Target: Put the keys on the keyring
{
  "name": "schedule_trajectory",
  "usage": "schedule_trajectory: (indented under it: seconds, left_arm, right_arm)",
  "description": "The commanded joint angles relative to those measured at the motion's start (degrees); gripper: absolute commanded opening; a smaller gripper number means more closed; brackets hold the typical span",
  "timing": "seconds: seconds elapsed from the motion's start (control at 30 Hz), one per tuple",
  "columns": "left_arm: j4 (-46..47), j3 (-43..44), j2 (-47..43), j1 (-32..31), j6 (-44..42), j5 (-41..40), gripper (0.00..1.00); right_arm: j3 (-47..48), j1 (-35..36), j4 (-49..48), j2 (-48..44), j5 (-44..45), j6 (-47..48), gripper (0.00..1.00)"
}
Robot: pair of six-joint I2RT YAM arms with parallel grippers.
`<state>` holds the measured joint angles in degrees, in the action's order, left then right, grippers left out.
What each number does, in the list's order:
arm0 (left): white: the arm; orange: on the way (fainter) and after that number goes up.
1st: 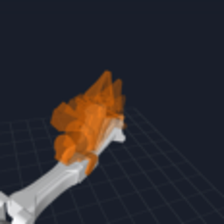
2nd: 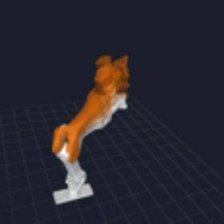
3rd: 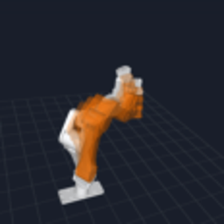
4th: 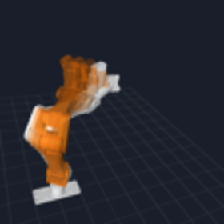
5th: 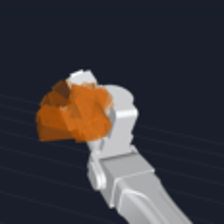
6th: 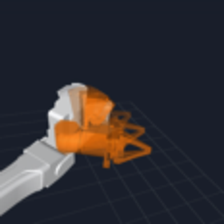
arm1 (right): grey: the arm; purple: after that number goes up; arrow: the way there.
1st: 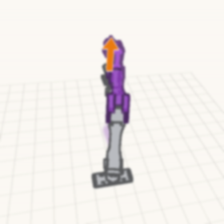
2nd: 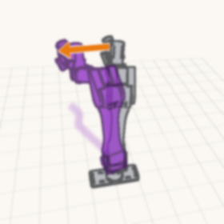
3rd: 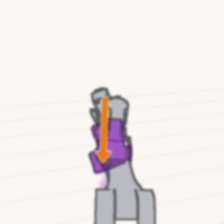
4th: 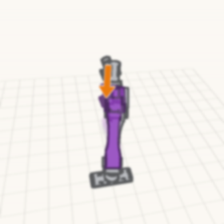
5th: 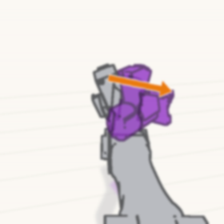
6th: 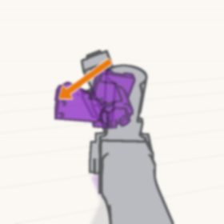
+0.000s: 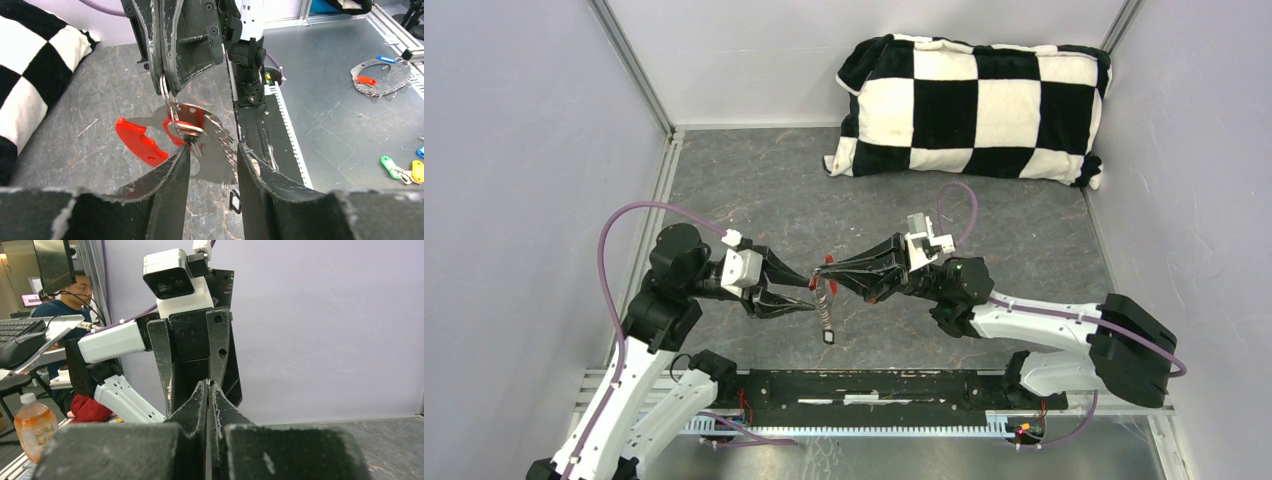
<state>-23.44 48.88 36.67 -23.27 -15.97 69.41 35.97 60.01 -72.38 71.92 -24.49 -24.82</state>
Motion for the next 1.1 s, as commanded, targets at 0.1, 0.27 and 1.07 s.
schedule_trajectory:
  seconds: [0.1,0.27,1.07]
  left_arm:
    - [11.76,-1.33,0.79,-0.18,7.94,2.40,0.46]
    - [12.76,-0.81,1.84,-0.24,8.10,2.64,0.46]
    - [-7.67,4.34,-2.17,-0.38,-15.79,-11.52,0.60]
  right_arm:
    - [1.09,1.39,-12.91,4.41,3.02,-3.79,0.01]
    - [1.86,2.15,-14.69,6.41,3.82,-3.87,0.01]
    - [-1.86,1.65,-17.25,3.49,1.62,-5.86,0.00]
